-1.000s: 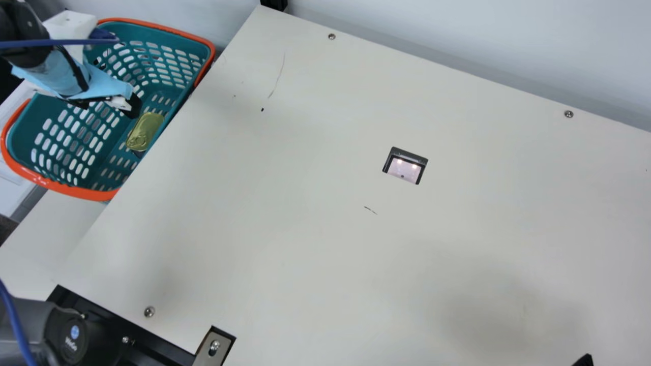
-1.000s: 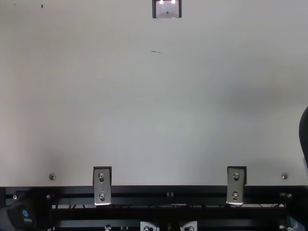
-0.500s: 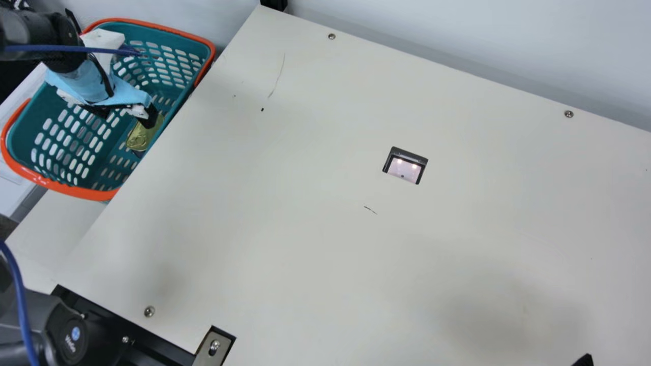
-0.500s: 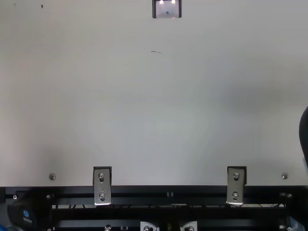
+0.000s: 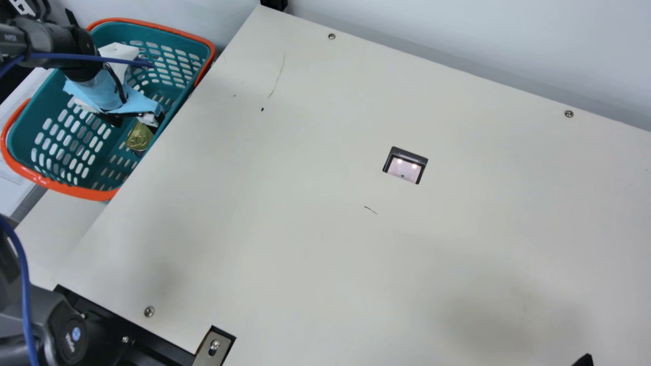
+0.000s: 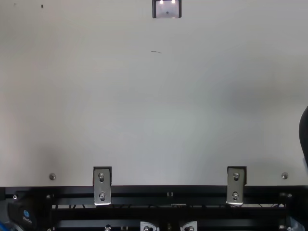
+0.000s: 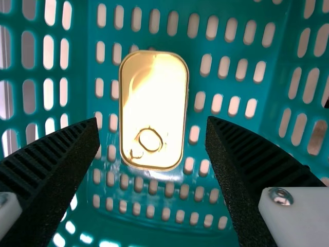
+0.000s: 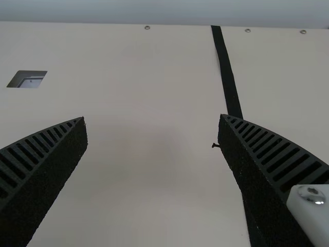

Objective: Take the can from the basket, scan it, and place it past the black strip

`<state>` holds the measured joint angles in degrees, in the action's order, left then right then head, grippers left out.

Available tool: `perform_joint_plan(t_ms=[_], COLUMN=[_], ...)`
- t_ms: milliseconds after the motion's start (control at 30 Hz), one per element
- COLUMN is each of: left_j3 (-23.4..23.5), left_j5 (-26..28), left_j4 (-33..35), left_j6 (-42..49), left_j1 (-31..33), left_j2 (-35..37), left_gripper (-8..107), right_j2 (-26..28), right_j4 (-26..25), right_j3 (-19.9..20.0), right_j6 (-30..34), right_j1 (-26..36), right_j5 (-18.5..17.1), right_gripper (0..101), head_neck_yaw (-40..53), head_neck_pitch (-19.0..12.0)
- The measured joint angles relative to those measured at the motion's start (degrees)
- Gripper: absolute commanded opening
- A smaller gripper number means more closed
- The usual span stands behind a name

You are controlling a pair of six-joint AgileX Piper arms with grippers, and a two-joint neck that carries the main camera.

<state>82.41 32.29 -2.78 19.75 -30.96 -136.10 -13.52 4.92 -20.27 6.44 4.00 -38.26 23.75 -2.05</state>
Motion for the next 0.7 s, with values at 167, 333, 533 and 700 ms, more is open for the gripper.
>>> perform_joint_plan(t_ms=[167,333,533,700], left_j3=[0.9,1.89,2.83,3.81], left_j5=[-0.93,-1.86,-3.15,-4.37], left_j4=[1.19,2.34,4.17,5.0], left_j6=[1.45,3.18,5.51,6.69], left_j1=[-0.22,-0.34,-0.34,-0.22], left_j2=[-1.84,-3.82,-5.74,-7.47], left_gripper=[90,90,90,90], right_j2=[0.0,0.0,0.0,0.0], right_j4=[0.0,0.0,0.0,0.0], right_j3=[0.0,0.0,0.0,0.0], right_j6=[0.0,0.0,0.0,0.0], right_j1=[0.0,0.0,0.0,0.0], right_j5=[0.0,0.0,0.0,0.0], right_gripper=[101,101,101,101], head_neck_yaw=[0.0,0.0,0.0,0.0], head_neck_pitch=[0.0,0.0,0.0,0.0])
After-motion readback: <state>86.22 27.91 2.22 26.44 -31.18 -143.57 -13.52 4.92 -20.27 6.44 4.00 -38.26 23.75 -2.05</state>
